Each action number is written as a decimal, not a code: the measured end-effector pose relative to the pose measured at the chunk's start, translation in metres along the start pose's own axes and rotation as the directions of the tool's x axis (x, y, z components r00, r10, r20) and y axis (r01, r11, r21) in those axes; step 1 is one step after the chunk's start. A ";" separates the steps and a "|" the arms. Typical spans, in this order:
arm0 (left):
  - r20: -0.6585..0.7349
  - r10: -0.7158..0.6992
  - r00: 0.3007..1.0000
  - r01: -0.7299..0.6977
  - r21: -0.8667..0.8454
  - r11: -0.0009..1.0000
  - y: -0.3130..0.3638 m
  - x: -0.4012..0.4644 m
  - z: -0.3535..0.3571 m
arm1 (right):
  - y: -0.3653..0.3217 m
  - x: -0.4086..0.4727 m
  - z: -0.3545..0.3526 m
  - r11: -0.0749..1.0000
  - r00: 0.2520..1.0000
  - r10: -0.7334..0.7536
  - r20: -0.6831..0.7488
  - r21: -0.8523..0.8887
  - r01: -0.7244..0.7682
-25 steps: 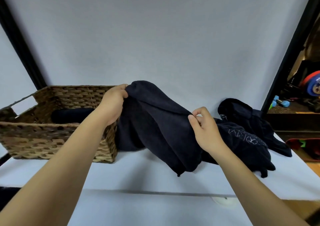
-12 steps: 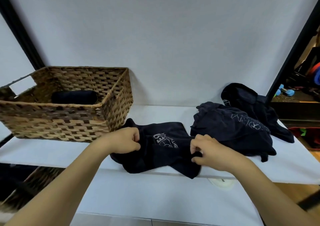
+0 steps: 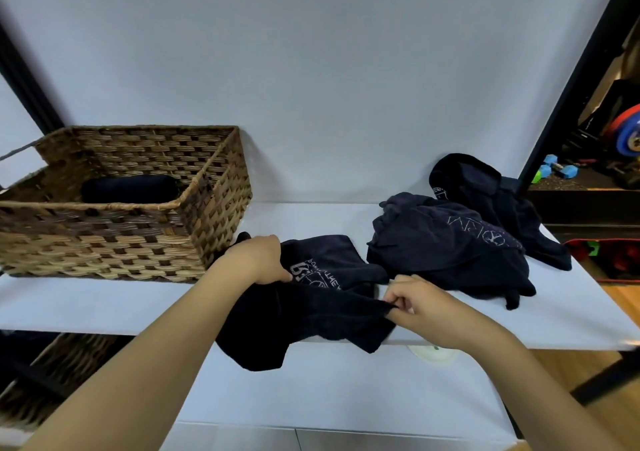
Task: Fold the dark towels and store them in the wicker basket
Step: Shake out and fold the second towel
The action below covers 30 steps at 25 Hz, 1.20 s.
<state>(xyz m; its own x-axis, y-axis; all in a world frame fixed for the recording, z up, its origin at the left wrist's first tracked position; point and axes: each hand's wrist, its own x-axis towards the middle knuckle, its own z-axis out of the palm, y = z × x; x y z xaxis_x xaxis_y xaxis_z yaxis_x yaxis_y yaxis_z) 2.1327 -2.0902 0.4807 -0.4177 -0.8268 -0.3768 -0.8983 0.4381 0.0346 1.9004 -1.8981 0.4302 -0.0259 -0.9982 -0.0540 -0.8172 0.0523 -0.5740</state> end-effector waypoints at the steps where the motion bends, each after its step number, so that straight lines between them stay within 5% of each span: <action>1: 0.024 0.019 1.000 -0.018 -0.040 0.999 0.000 0.003 -0.002 | 0.001 0.000 -0.001 0.999 1.000 0.000 -0.023 0.043 0.001; 5: 0.007 -0.001 1.000 0.003 -0.290 0.957 -0.012 0.015 -0.009 | -0.011 0.004 -0.013 0.916 0.984 -0.001 -0.179 0.395 0.073; 8: -0.124 -0.009 0.992 -0.062 -0.560 0.826 -0.010 0.013 -0.019 | -0.025 0.018 -0.021 0.849 0.925 0.017 -0.381 0.494 0.188; 11: -0.272 0.042 0.961 -0.268 -0.891 0.367 0.004 -0.007 -0.042 | -0.040 0.036 -0.037 0.806 0.841 0.043 -0.540 0.516 0.290; 13: -0.282 0.139 0.949 -0.293 -0.954 0.068 0.010 -0.020 -0.050 | -0.050 0.046 -0.049 0.823 0.829 0.065 -0.555 0.500 0.270; 20: -0.153 0.412 0.898 -0.052 -0.968 -0.247 0.025 -0.036 -0.019 | -0.064 0.062 -0.020 0.821 0.902 0.022 -0.431 0.522 0.230; 22: -0.054 0.388 0.920 0.028 -0.979 -0.202 0.029 -0.032 -0.013 | -0.067 0.064 -0.008 0.818 0.908 -0.001 -0.420 0.522 0.242; 25: 0.090 0.328 0.940 0.066 -0.994 0.083 0.032 -0.023 -0.007 | -0.072 0.064 0.004 0.813 0.924 -0.018 -0.382 0.532 0.236; 30: 0.042 0.296 0.954 0.031 -0.999 0.041 0.032 -0.019 0.002 | -0.064 0.060 0.007 0.783 0.898 0.077 -0.433 0.584 0.214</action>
<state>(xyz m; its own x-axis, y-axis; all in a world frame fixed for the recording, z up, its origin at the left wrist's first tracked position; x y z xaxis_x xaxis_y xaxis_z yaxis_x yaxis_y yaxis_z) 2.1124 -2.0598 0.4874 -0.6587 -0.6445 -0.3881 -0.1864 -0.3599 0.9142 1.9550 -1.9609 0.4580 -0.3359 -0.9051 0.2607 -0.3090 -0.1556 -0.9382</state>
